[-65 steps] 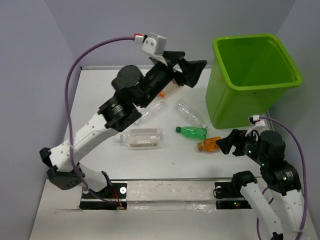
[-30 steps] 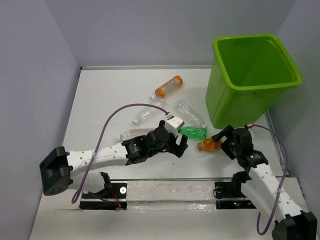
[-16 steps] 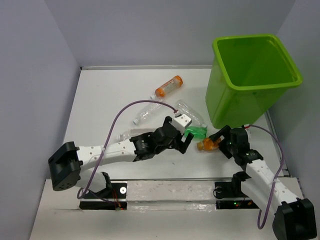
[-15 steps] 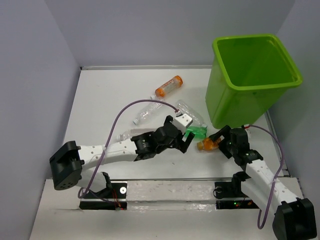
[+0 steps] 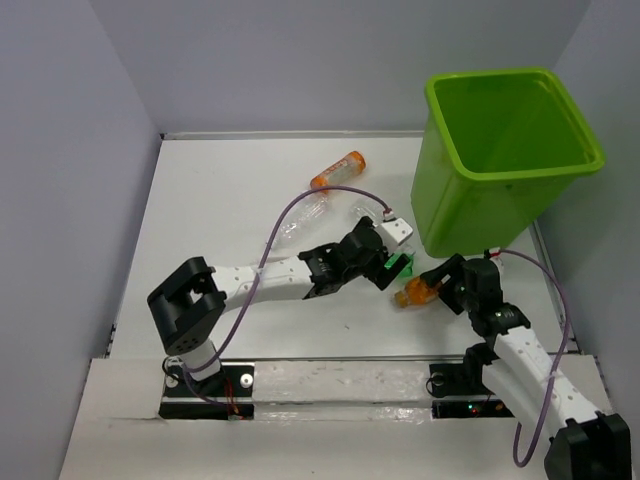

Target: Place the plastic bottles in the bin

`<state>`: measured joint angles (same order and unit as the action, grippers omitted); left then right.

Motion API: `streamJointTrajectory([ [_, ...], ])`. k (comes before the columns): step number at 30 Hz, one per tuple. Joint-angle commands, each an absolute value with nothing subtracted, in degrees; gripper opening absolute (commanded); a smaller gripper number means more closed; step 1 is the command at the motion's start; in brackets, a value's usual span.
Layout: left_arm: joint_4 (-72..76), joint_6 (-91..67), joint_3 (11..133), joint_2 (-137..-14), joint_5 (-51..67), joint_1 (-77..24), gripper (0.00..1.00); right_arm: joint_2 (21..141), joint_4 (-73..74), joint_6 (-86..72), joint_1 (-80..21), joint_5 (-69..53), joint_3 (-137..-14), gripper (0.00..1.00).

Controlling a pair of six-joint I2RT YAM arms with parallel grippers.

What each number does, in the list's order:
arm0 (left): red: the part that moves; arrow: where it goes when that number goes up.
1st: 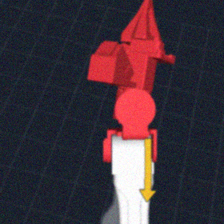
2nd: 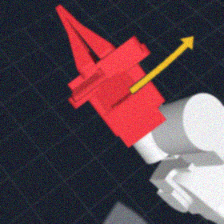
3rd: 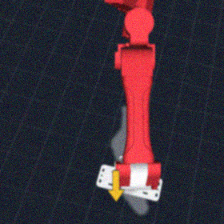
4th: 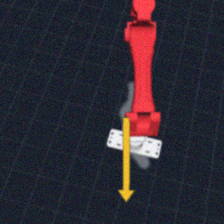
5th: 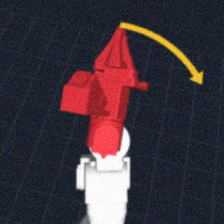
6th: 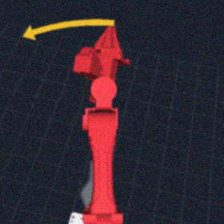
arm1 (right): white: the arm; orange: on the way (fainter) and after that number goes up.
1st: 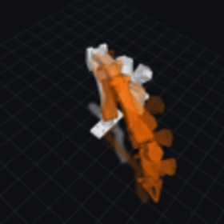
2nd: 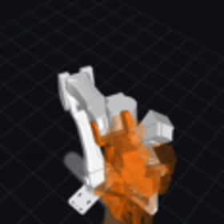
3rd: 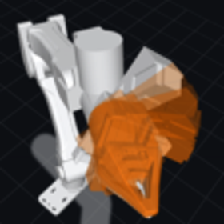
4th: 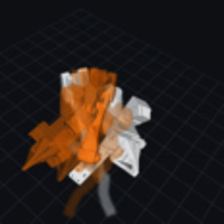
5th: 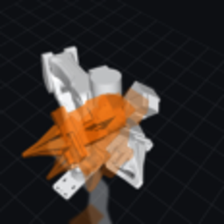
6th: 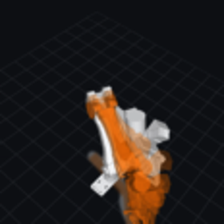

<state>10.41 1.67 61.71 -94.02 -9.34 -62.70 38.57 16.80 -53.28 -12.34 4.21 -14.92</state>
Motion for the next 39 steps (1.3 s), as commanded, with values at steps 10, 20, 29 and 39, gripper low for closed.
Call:
streamJointTrajectory([
  [10,8.27,9.05,71.54,-102.12,6.24,-57.39,0.99,18.9,36.82,-49.66,-11.95,-5.18,-22.66,0.36],
  [20,6.86,10.99,74.09,-108.01,7.3,-57.39,0.99,16.35,43.94,-44.92,-11.95,-17.03,-32.77,0.34],
  [29,5.89,10.99,75.32,-111.53,7.11,-57.57,0.99,21.7,44.48,-39.38,-11.95,-23.72,-53.33,0.31],
  [39,4.39,9.58,72.34,-109.52,5.45,-59.24,0.61,34.97,32.1,-33.23,-11.95,-16.0,-72.32,0.31],
])
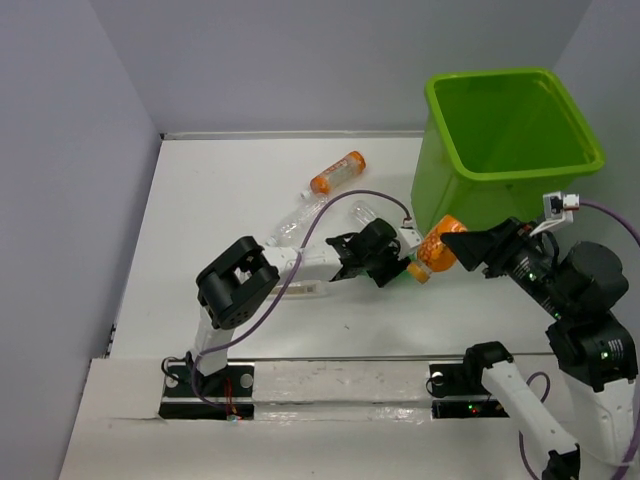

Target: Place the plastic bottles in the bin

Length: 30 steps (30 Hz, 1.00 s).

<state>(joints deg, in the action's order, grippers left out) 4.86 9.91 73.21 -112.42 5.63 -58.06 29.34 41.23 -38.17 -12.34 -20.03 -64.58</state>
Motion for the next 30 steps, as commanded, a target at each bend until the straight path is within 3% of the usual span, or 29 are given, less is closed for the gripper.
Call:
streamJointTrajectory([
  [1,4.48,9.32,71.81,-109.08,5.36,-59.33,0.58,36.37,31.47,-32.61,-11.95,-14.78,-74.16,0.31],
  [6,3.86,7.03,69.01,-104.96,5.8,-59.68,0.45,44.01,24.54,-27.08,-11.95,-3.29,-83.39,0.3],
  [13,8.87,3.78,63.12,-95.3,8.7,-60.64,0.43,57.46,21.18,-13.3,-11.95,16.24,-93.67,0.29],
  [19,11.51,1.23,59.95,-85.45,9.4,-60.91,0.42,62.84,17.41,-6.33,-11.95,28.29,-93.17,0.32],
  [22,11.78,0.44,60.64,-81.58,9.4,-60.91,0.37,64.6,16.0,-4.22,-11.95,29.88,-92.81,0.48],
  [24,11.6,0.35,61.61,-79.98,9.58,-60.91,0.37,65.83,15.91,-3.78,-11.95,29.8,-93.77,0.79],
  [26,11.78,0.35,63.36,-77.97,9.49,-60.91,0.37,65.92,17.75,-5.0,-11.95,28.31,-94.92,0.95],
  [27,11.69,0.35,64.15,-77.0,9.14,-60.82,0.37,65.22,19.06,-5.53,-11.95,27.34,-95.62,0.99],
  [30,11.51,-1.67,68.72,-76.47,7.83,-60.82,0.37,61.63,20.56,-7.55,-11.95,25.23,-95.63,0.99],
])
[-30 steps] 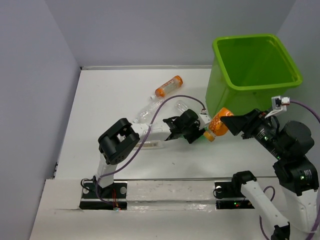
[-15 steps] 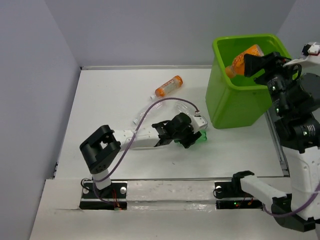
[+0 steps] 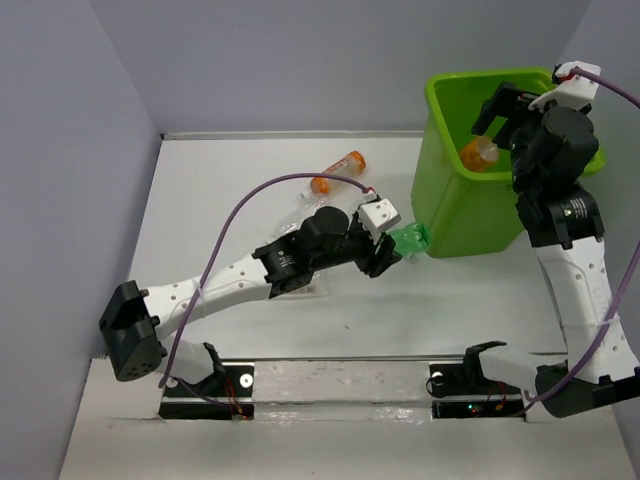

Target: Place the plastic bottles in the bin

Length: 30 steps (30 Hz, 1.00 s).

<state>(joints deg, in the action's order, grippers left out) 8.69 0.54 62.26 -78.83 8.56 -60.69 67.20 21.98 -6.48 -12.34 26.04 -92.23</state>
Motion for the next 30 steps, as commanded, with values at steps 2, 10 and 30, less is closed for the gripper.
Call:
streamJointTrajectory([
  [2,11.43,-2.28,73.72,-77.43,7.47,-60.73,0.37,59.08,22.14,-9.74,-11.95,24.61,-94.31,0.95],
  [10,9.66,-3.95,98.92,-87.96,6.95,-60.64,0.37,40.72,26.72,-20.99,-11.95,12.06,-79.57,0.0],
  [30,27.15,-16.25,145.46,-126.9,-3.77,-58.1,0.45,17.49,29.36,-28.39,-11.95,-30.57,-49.22,0.0],
])
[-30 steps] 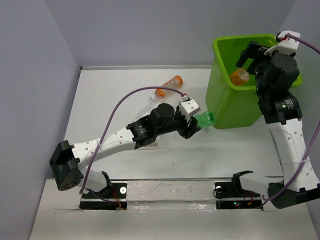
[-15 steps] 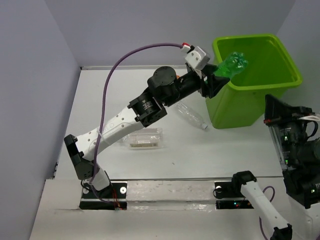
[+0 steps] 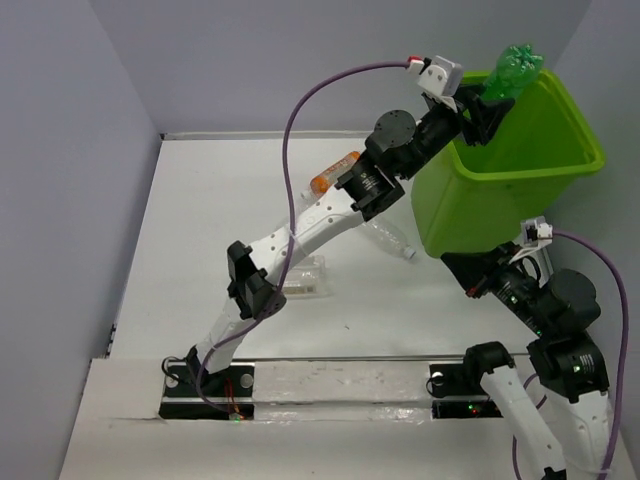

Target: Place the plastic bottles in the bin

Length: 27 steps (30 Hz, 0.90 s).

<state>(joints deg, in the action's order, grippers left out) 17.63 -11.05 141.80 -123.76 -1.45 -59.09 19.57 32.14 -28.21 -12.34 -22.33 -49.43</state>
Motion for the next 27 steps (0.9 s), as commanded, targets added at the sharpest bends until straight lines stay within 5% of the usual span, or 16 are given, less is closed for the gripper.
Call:
streamJointTrajectory([
  [1,29.07,-16.69,145.89,-128.74,-3.87,-57.92,0.69,17.4,29.27,-28.04,-11.95,-31.63,-49.13,0.0],
  [3,29.36,-17.75,147.21,-130.51,-3.17,-57.48,0.96,17.93,28.57,-27.34,-11.95,-35.13,-49.04,0.0],
  [4,29.27,-18.1,147.22,-131.04,-2.55,-57.22,0.99,18.54,28.3,-27.07,-11.95,-36.72,-49.04,0.0],
  [12,25.41,-9.33,140.72,-117.64,-1.23,-56.95,0.99,26.1,25.77,-24.17,-11.95,-42.88,-49.4,0.06],
  [18,17.59,-1.15,117.29,-97.15,-10.53,-56.43,0.99,28.91,20.93,-25.14,-11.95,-45.17,-46.5,0.18],
  [27,3.53,-9.56,73.15,-58.91,-31.98,-52.12,0.99,40.41,13.45,-23.12,-21.25,-37.72,-45.26,0.62],
])
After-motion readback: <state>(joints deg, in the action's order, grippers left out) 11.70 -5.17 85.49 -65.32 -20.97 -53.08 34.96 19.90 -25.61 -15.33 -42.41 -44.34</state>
